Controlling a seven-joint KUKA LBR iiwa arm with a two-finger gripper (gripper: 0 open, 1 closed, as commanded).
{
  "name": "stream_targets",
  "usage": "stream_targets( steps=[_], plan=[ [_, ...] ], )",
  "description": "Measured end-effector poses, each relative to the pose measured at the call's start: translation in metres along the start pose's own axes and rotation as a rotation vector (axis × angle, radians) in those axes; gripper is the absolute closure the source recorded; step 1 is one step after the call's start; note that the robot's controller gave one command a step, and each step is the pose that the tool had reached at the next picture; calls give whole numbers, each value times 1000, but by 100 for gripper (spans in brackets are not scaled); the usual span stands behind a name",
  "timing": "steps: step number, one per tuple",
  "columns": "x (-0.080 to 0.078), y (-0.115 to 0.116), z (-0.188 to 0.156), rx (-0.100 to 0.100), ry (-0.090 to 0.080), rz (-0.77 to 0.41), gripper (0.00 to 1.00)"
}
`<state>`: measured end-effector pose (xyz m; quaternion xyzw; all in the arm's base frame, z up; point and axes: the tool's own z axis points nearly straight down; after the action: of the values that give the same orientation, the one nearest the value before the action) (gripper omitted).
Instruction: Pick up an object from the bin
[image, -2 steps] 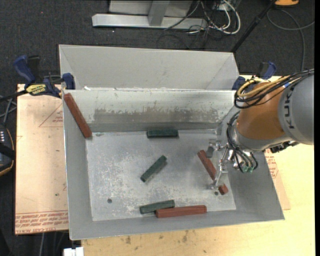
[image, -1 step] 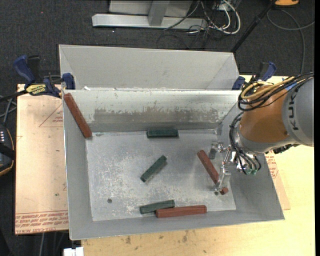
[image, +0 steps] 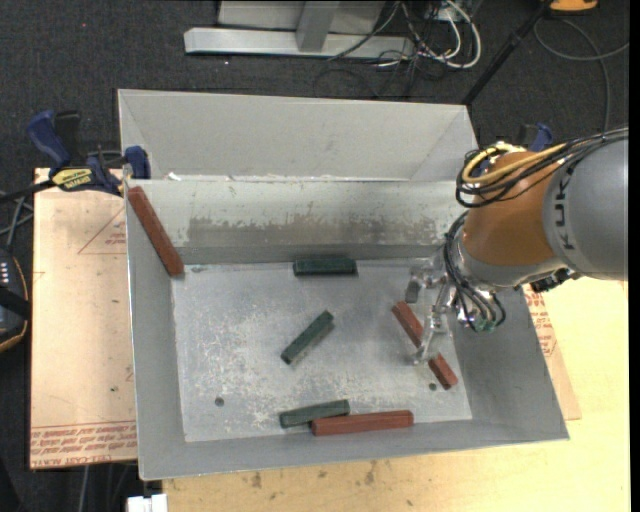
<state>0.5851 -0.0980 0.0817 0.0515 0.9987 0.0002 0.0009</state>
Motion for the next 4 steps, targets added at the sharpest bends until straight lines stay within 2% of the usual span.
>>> stream_targets(
  steps=[1, 2, 3, 4],
  plan=[
    [-14, -2, 1, -4, -5, 39, 0],
    [-67, 10, 11, -1, -2, 173, 100],
    [-67, 10, 11, 0, -2, 173, 0],
    [-67, 10, 12, 0, -2, 173, 0]
  ],
)
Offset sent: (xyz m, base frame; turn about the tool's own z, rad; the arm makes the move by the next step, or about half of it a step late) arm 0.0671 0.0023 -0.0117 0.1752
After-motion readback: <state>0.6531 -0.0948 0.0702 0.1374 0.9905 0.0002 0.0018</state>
